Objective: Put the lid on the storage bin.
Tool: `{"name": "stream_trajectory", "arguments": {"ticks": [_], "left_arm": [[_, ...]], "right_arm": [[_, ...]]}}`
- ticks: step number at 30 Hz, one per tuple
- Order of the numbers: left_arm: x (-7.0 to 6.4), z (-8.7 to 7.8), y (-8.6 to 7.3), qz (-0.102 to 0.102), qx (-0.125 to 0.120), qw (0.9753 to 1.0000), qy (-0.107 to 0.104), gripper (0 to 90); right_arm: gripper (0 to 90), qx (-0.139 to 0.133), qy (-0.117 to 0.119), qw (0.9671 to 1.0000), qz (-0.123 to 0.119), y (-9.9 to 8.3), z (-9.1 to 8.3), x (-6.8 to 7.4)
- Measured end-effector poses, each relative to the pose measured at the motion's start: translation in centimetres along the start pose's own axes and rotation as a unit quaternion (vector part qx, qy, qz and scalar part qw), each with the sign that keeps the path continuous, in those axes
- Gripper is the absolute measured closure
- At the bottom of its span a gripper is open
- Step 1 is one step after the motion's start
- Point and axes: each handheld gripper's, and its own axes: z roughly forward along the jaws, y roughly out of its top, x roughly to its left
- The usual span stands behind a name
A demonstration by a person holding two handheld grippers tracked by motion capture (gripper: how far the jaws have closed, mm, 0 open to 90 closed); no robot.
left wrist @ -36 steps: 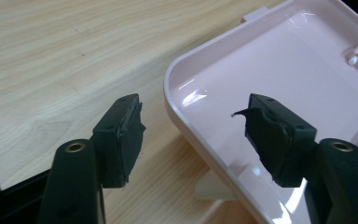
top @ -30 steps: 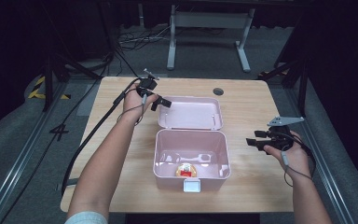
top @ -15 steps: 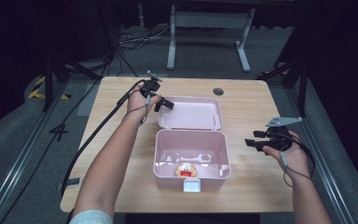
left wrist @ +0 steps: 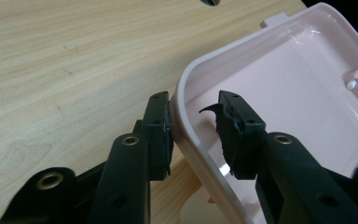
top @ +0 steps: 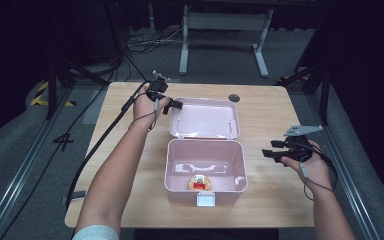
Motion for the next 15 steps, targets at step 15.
{"name": "stream_trajectory", "arguments": {"ticks": [15], "left_arm": [[-2.0, -3.5, 1.2, 0.042, -0.049, 0.9977, 0.019, 74.0]], "right_arm": [[45.3, -0.008, 0.003, 0.9999, -0.006, 0.2, 0.0, 0.1]]}}
